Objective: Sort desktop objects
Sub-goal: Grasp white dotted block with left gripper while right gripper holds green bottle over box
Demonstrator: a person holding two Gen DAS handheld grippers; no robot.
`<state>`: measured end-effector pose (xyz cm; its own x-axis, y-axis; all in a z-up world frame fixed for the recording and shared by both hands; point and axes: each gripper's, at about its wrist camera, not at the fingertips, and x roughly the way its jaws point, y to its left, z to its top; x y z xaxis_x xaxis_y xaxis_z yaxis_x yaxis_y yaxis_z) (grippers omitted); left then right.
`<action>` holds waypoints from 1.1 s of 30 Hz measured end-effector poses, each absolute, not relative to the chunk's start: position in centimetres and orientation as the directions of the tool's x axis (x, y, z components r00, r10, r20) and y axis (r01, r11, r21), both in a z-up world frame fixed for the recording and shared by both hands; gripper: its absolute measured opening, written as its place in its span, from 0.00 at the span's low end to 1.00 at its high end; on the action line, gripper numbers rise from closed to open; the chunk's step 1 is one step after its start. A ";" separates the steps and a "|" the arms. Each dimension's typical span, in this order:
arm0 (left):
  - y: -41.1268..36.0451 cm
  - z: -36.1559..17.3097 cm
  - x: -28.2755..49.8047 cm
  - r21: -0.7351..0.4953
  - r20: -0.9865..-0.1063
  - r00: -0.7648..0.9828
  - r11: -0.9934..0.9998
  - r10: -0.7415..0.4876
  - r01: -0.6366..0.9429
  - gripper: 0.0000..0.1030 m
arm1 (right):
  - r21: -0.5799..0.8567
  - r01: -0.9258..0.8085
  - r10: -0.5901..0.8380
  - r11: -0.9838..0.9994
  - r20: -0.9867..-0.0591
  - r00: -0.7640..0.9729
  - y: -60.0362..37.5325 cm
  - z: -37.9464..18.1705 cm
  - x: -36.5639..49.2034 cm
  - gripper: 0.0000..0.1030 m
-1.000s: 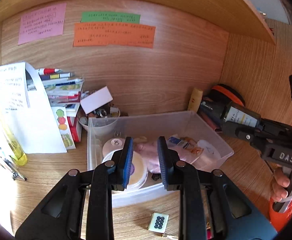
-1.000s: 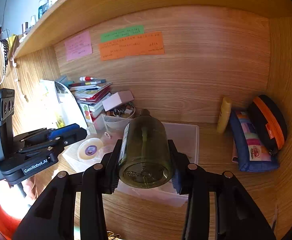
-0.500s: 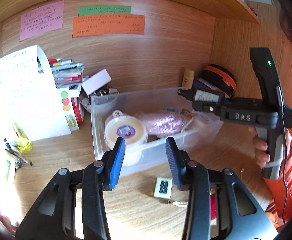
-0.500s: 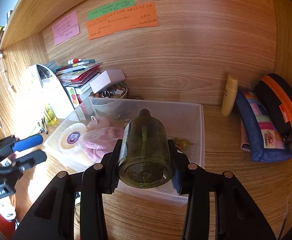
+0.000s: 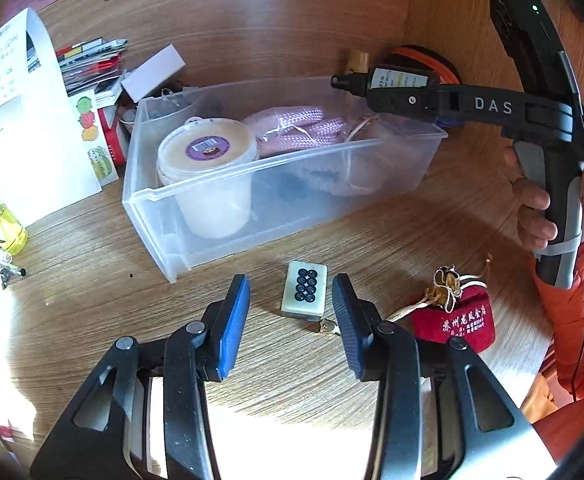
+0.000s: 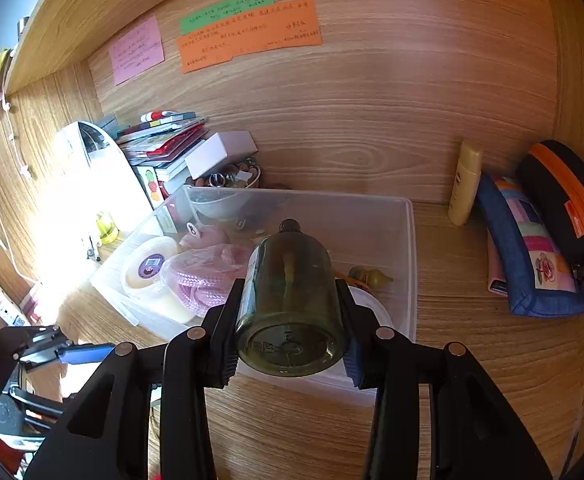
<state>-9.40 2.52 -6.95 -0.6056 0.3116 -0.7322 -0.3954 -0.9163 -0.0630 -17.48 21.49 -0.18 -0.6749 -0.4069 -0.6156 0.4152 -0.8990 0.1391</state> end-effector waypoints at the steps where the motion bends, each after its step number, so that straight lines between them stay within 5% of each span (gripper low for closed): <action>1: 2.8 -7.1 -9.4 -0.057 -0.736 -0.602 -0.915 0.310 -0.400 0.41 | 0.140 0.409 -0.402 -0.902 -0.619 -0.674 21.6 -0.3 -17.6 0.37; 22: 4.9 -9.0 -10.6 -0.017 -0.785 -0.557 -0.909 0.271 -0.417 0.23 | 0.108 0.368 -0.347 -0.924 -0.641 -0.684 21.6 -1.3 -18.0 0.37; 33: 3.0 -2.7 -9.5 -0.056 -0.646 -0.689 -0.921 0.329 -0.386 0.23 | 0.093 0.393 -0.357 -0.915 -0.640 -0.680 20.9 -1.3 -17.7 0.36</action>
<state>-9.54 2.98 -2.69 -0.6887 0.3286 -0.6463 -0.3865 -0.9206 -0.0562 -17.66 20.90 -1.34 -0.6805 -0.3572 -0.6398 0.3932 -0.9148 0.0925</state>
